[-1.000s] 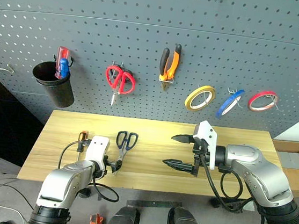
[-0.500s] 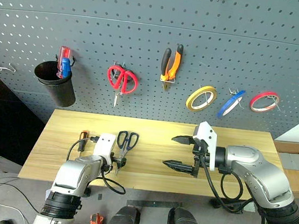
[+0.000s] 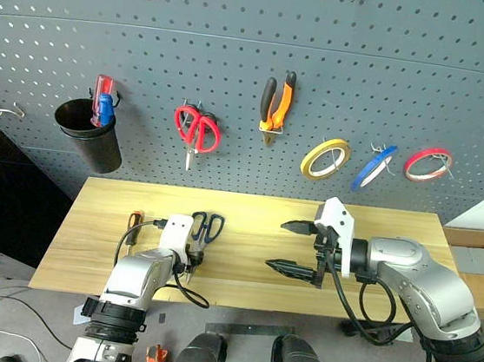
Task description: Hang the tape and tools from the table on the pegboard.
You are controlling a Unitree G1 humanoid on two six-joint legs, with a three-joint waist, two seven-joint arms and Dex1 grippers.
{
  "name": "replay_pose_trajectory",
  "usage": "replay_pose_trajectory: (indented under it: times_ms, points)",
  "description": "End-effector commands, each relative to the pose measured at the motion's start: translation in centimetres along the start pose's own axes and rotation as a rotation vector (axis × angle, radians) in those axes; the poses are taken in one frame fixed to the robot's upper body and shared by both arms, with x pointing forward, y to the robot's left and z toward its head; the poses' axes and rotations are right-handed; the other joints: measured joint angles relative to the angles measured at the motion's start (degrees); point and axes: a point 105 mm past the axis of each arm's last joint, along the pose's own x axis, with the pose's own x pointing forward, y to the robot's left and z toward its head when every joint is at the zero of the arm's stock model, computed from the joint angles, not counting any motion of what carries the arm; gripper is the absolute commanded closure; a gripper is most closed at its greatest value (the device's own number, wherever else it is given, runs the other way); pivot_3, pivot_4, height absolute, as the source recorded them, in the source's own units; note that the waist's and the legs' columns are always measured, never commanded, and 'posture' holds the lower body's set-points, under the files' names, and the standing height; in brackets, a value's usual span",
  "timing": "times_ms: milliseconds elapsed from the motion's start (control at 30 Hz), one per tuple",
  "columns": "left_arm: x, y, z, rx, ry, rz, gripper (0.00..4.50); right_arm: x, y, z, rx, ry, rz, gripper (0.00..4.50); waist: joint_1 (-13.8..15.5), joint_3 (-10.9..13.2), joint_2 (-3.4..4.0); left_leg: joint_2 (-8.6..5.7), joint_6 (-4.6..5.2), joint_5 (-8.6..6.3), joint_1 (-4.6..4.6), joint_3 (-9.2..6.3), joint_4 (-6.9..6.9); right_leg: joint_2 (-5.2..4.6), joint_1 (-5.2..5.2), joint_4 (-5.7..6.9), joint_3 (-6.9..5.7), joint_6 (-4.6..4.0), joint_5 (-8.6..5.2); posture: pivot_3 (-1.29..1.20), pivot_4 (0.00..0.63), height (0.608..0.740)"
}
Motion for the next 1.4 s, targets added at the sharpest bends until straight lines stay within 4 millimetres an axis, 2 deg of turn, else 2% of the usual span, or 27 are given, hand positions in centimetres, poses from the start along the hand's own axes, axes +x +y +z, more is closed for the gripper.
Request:
replay_pose_trajectory:
  times_ms: [33, 167, 200, 333, 433, 567, 700, 767, 833, 900, 1033, 1167, 1400]
  points:
    - [-0.3, 0.6, 0.0, 0.002, -0.011, 0.02, 2.64, -0.3, 0.3, 1.0, -0.026, -0.032, 0.007, 0.0, 0.0, 0.0, 0.0, 0.0, 0.0, 0.0, 0.0, 0.01, 0.0, 0.0, 0.0, 0.0, 0.01, 0.0, 0.0, -0.06, 0.229, 0.74]
    - [-0.4, 0.5, -0.1, 0.012, -0.011, 0.01, 3.95, -0.3, 0.2, 1.1, -0.021, -0.04, 0.003, 0.0, 0.01, 0.0, 0.0, 0.0, 0.01, -0.01, 0.0, 0.0, 0.0, 0.0, 0.0, 0.0, 0.0, 0.0, 0.0, -0.06, 0.233, 0.74]
    - [-0.5, 0.7, -0.1, 0.015, -0.014, 0.016, 4.03, -0.3, 0.2, 1.2, -0.021, -0.041, 0.003, 0.0, 0.01, 0.0, 0.0, 0.0, 0.01, -0.01, 0.0, 0.0, 0.0, 0.0, 0.0, 0.0, 0.0, 0.0, 0.0, -0.06, 0.232, 0.74]
    - [-1.9, 1.9, 0.7, 0.099, -0.108, 0.07, 4.03, -0.4, 0.0, 1.5, -0.02, -0.058, -0.002, 0.0, -0.16, 0.04, -0.01, 0.0, 0.0, -0.01, 0.0, 0.01, -0.01, 0.0, -0.01, -0.01, 0.02, 0.0, 0.0, -0.05, 0.233, 0.74]
    - [-4.5, 2.1, 2.2, 0.248, -0.327, 0.11, 4.03, -0.8, -0.1, 2.1, -0.02, -0.097, -0.003, 0.0, -0.28, 0.13, -0.06, 0.05, -0.03, -0.03, -0.03, 0.01, -0.06, 0.02, -0.08, -0.04, 0.03, 0.0, 0.0, -0.05, 0.237, 0.74]
    - [-8.3, 1.1, 2.9, 0.285, -0.597, 0.132, 4.03, -1.9, 0.4, 5.0, -0.014, -0.278, 0.042, 0.0, 0.21, 0.21, 0.05, 0.13, 0.01, -0.09, -0.07, -0.02, -0.2, 0.03, 0.04, -0.52, -0.02, -0.09, 0.05, -0.04, 0.24, 0.74]
    - [-13.1, -1.7, 4.4, 0.285, -0.908, 0.1, 4.03, -2.4, 0.2, 6.4, -0.011, -0.351, 0.034, 0.0, 0.7, 0.28, 0.01, 0.14, 0.31, -0.26, -0.09, -0.01, -0.33, 0.02, 0.1, -0.74, -0.04, -0.09, 0.12, -0.04, 0.243, 0.74]
    - [-14.8, -3.6, 4.6, 0.373, -1.016, 0.066, 4.03, -2.4, 0.1, 6.2, -0.008, -0.344, 0.036, 0.0, 0.84, 0.32, 0.06, 0.16, 0.33, -0.26, -0.09, -0.01, -0.4, 0.02, 0.09, -0.76, -0.07, -0.1, 0.11, -0.04, 0.245, 0.74]
    - [-15.1, -4.5, 4.2, 0.435, -1.039, 0.049, 4.03, -2.3, 0.2, 6.0, -0.007, -0.334, 0.039, 0.0, 0.86, 0.36, 0.14, 0.18, 0.33, -0.26, -0.08, 0.01, -0.48, 0.02, 0.09, -0.77, -0.07, -0.1, 0.11, -0.04, 0.245, 0.74]
    - [-15.2, -4.2, 4.4, 0.437, -1.052, 0.075, 4.03, -2.2, 0.2, 6.0, -0.007, -0.33, 0.041, 0.0, 0.84, 0.39, 0.18, 0.18, 0.34, -0.26, -0.05, 0.05, -0.56, 0.01, 0.09, -0.79, -0.05, -0.1, 0.1, -0.04, 0.246, 0.74]
    - [-16.5, -3.7, 7.5, 0.48, -1.161, 0.125, 4.03, -2.2, 0.1, 6.3, -0.006, -0.339, 0.047, 0.0, 0.84, 0.44, 0.19, 0.2, 0.35, -0.25, -0.06, 0.04, -0.61, 0.03, 0.03, -0.76, -0.09, -0.1, 0.09, -0.04, 0.244, 0.74]
    - [-17.0, -3.1, 9.9, 0.433, -1.209, 0.13, 4.03, -2.2, 0.1, 6.6, -0.016, -0.345, 0.052, 0.0, 0.69, 0.44, 0.18, 0.18, 0.35, -0.24, -0.07, 0.07, -0.56, 0.04, 0.05, -0.77, -0.11, -0.08, 0.11, -0.04, 0.244, 0.74]
    - [-17.3, -0.8, 10.9, 0.353, -1.196, 0.193, 4.03, -2.0, 0.1, 6.5, -0.013, -0.337, 0.048, 0.0, 0.14, 0.45, 0.18, 0.2, 0.12, -0.11, -0.07, 0.1, -0.69, 0.06, -0.09, -0.73, -0.08, -0.08, 0.11, -0.04, 0.242, 0.74]
